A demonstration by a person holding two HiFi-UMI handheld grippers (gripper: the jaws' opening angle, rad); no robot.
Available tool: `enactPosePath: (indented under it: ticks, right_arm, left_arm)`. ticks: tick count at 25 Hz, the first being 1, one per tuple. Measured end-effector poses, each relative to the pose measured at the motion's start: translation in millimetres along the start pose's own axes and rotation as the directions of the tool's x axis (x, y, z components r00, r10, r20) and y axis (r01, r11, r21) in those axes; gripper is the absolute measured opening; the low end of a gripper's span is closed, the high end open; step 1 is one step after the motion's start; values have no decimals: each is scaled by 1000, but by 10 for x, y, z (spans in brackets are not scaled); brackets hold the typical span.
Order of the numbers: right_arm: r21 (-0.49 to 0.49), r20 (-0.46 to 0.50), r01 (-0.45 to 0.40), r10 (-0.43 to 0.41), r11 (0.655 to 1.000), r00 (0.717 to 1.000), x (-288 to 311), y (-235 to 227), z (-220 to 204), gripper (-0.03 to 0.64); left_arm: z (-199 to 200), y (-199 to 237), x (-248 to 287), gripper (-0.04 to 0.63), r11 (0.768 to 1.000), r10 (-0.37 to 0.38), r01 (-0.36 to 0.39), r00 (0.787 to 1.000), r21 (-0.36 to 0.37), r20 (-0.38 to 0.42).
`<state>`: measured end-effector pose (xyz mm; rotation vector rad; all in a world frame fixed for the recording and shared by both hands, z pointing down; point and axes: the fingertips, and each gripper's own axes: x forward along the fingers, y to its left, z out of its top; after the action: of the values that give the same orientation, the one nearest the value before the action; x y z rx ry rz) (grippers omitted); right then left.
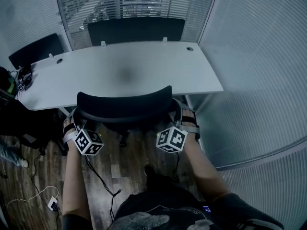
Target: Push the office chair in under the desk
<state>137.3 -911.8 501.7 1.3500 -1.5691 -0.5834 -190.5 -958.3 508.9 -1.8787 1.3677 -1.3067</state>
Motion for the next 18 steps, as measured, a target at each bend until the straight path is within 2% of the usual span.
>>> enactPosePath:
  ticks: [4, 10, 13, 17, 18]
  right_arm:
    - [21, -14, 33, -33, 999, 999, -118, -2, -10, 301]
    - [69, 3, 72, -72, 995, 997, -531, -45, 71, 301]
    - [146, 20, 79, -83, 986, 996, -767, -71, 61, 301]
    - [239, 52, 60, -75, 969, 996, -1108, -30, 141, 301]
    - [259, 56, 43, -59, 965, 997, -1193, 11, 153, 301]
  left_arm:
    - [-21, 11, -98, 291, 999, 15, -15, 1000, -29, -10]
    - [-170, 190, -512, 293, 987, 82, -80, 997, -140, 9]
    - [-168, 223, -812, 293, 976, 124, -113, 991, -184, 45]
    - [-105, 139, -1224, 284, 951, 114, -74, 986, -299, 120]
    - [-83, 101, -1334, 262, 943, 118, -67, 983, -327, 140]
